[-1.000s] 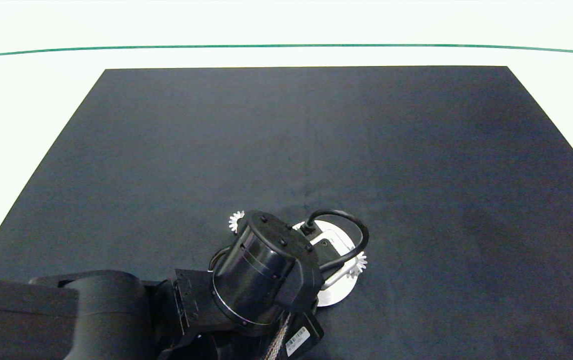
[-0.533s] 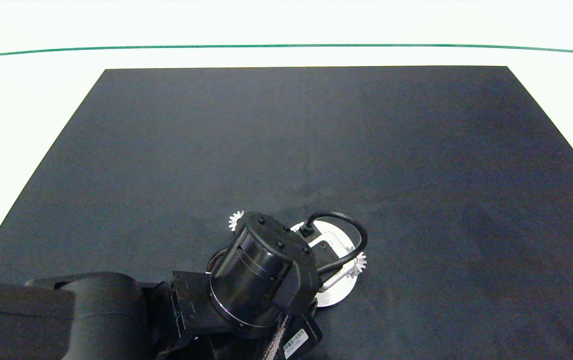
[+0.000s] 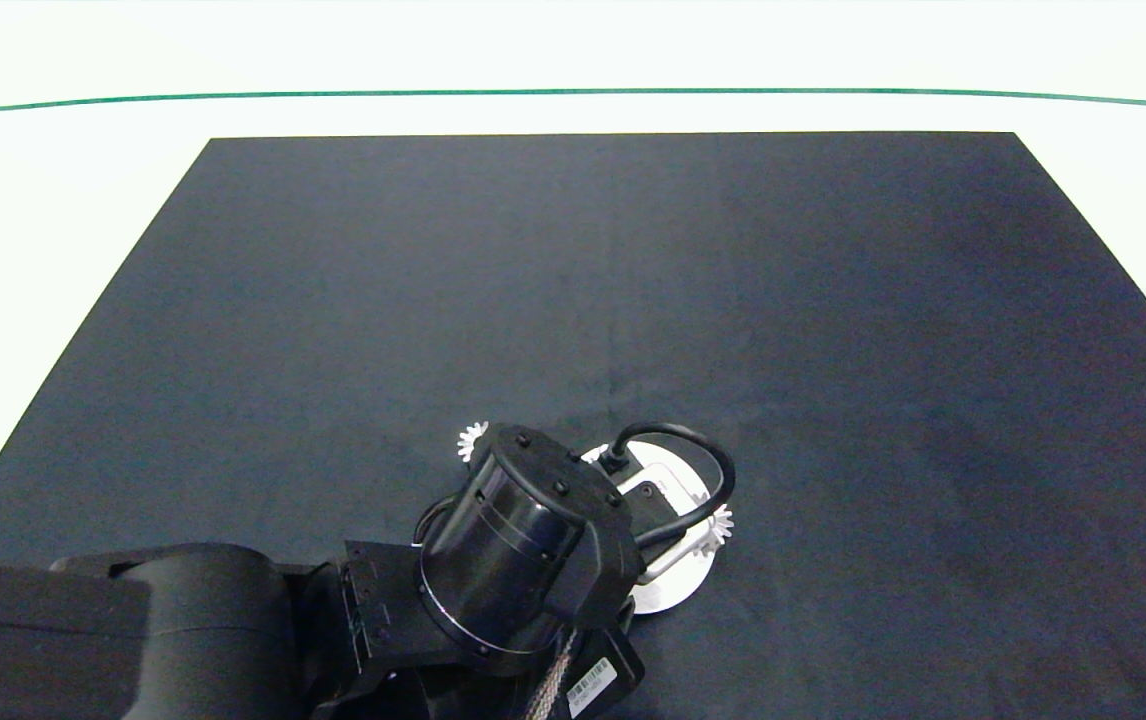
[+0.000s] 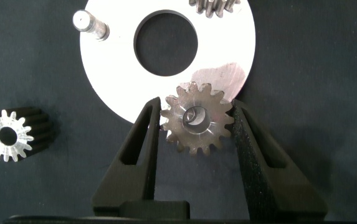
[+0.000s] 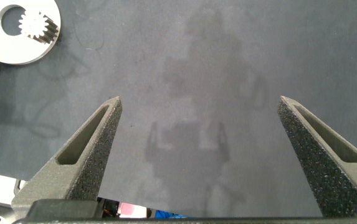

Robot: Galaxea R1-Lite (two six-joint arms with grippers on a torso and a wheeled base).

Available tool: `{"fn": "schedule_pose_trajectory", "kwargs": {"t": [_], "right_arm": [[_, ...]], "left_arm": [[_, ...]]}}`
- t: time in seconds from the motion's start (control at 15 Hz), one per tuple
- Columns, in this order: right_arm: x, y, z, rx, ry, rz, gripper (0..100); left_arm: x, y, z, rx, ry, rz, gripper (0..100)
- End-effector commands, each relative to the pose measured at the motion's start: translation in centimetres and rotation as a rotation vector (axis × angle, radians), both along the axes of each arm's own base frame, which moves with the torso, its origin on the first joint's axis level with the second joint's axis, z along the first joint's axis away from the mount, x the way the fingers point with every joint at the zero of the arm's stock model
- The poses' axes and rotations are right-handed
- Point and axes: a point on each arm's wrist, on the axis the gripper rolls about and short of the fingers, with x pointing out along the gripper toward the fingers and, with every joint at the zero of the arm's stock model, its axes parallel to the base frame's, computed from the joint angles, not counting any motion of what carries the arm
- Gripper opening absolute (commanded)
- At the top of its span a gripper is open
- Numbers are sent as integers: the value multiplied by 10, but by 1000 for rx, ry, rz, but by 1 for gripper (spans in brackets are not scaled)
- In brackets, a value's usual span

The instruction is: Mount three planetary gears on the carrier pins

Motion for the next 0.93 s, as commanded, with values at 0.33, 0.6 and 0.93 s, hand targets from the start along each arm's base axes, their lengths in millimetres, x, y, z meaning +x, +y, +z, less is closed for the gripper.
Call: {"fn": "schedule_pose_trajectory", "kwargs": {"t": [0.33, 0.6, 0.93], "right_arm": [[0, 0, 0, -1, 3, 1, 100], [0, 0, 0, 0, 3, 3, 100], [0, 0, 0, 0, 3, 3, 100]], "left_arm": [[2, 2, 1, 2, -8, 5, 0], [1, 4, 3, -2, -9, 7, 0], [1, 4, 3, -3, -8, 8, 0]]}}
